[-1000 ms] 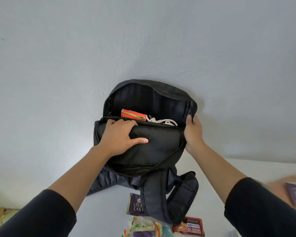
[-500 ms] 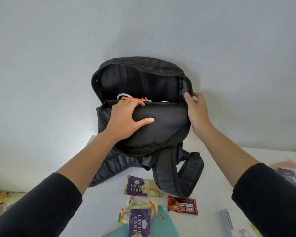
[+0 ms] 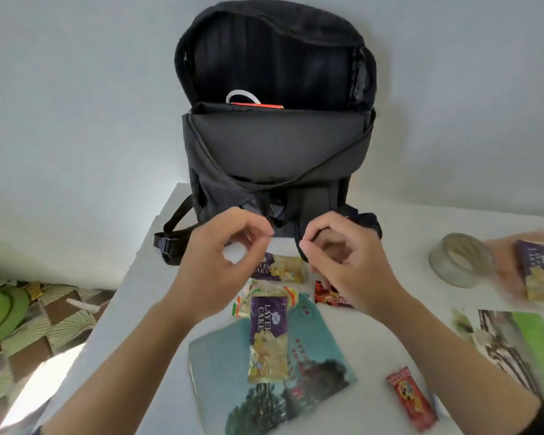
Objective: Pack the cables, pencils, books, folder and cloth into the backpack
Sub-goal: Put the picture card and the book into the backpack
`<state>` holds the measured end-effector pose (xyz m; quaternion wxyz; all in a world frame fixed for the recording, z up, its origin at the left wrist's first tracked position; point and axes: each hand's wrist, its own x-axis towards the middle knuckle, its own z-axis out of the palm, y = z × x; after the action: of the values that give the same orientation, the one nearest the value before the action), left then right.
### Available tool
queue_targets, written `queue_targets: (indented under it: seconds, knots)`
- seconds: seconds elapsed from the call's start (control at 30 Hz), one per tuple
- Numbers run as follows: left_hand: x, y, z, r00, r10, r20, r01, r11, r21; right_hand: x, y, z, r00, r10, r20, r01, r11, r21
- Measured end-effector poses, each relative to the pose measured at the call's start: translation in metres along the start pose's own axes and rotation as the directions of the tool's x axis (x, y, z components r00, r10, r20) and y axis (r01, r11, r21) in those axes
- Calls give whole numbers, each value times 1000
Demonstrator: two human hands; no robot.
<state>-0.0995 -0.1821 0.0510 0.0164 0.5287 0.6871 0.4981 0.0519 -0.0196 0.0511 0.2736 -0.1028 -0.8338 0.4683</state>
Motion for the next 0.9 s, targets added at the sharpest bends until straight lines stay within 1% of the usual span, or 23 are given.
queue_targets:
  seconds: [0.03, 0.1, 0.17, 0.2, 0.23, 0.3, 0.47, 0.53, 0.6, 0.67, 0.8, 0.9]
  knots:
    - [-14, -6, 7, 998, -25, 61, 25, 1000, -7, -9, 8, 7, 998, 13, 65, -9, 998, -65]
    - [-37, -20, 23, 969, -88, 232, 77, 995, 55, -23, 30, 17, 975, 107, 197, -62, 973, -220]
    - [-56, -34, 37, 893, -154, 423, 86, 981, 174, -34, 51, 23, 917, 250, 311, -99, 898, -429]
    - [-63, -39, 42, 855, -185, 485, 72, 967, 243, -39, 57, 25, 881, 326, 343, -113, 849, -516]
    - [-68, -45, 45, 832, -212, 512, 57, 952, 300, -43, 62, 27, 849, 388, 360, -129, 812, -570]
    - [-69, -53, 44, 836, -229, 499, 56, 940, 337, -46, 66, 29, 820, 439, 368, -136, 773, -619]
    - [-61, -73, 24, 830, -323, 455, 143, 912, 385, -33, 64, 30, 782, 449, 433, -61, 747, -663]
    - [-63, -82, 18, 828, -356, 433, 177, 899, 401, -27, 61, 32, 762, 475, 440, -81, 744, -663]
    - [-64, -85, 14, 824, -364, 435, 177, 893, 414, -22, 58, 35, 750, 495, 438, -107, 745, -658]
    - [-62, -88, 11, 818, -350, 456, 164, 902, 399, -19, 58, 36, 746, 496, 444, -125, 759, -639]
    - [-59, -96, -1, 815, -276, 510, 114, 938, 327, -20, 55, 33, 751, 451, 483, -139, 822, -552]
    - [-57, -102, -11, 811, -272, 519, 128, 947, 295, -19, 54, 28, 733, 462, 500, -220, 856, -468]
